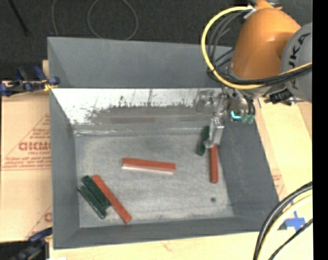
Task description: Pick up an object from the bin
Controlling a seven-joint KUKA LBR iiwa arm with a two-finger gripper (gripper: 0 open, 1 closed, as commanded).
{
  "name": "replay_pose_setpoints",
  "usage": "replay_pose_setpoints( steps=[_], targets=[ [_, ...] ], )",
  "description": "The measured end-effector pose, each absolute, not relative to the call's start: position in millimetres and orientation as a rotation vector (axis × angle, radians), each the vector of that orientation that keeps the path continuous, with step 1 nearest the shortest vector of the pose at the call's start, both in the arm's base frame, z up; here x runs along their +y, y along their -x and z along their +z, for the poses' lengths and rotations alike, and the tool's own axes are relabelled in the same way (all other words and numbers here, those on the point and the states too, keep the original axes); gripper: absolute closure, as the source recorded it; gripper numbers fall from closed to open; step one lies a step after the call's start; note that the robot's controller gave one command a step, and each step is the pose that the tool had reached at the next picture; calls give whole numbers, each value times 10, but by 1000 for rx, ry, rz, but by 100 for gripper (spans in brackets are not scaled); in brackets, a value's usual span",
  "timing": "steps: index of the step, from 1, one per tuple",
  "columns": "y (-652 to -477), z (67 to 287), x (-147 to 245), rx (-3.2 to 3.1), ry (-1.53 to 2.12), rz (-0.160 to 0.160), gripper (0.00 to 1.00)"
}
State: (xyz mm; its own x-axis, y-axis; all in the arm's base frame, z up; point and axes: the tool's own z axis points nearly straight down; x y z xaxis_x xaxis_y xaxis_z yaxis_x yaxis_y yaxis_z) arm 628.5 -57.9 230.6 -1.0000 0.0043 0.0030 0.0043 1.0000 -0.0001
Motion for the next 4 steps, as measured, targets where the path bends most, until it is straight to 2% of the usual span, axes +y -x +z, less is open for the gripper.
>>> replay_pose_setpoints(
  steps=[1, 2, 3, 4],
  targets=[
    [-6372, 672, 379, -3130, 238, -2, 0],
    [-5843, 1018, 600, -3113, 431, -3, 0],
    [-5611, 1023, 685, -3074, 643, -2, 0],
    [-5398, 693, 695, -3011, 893, -1, 0]
  ],
)
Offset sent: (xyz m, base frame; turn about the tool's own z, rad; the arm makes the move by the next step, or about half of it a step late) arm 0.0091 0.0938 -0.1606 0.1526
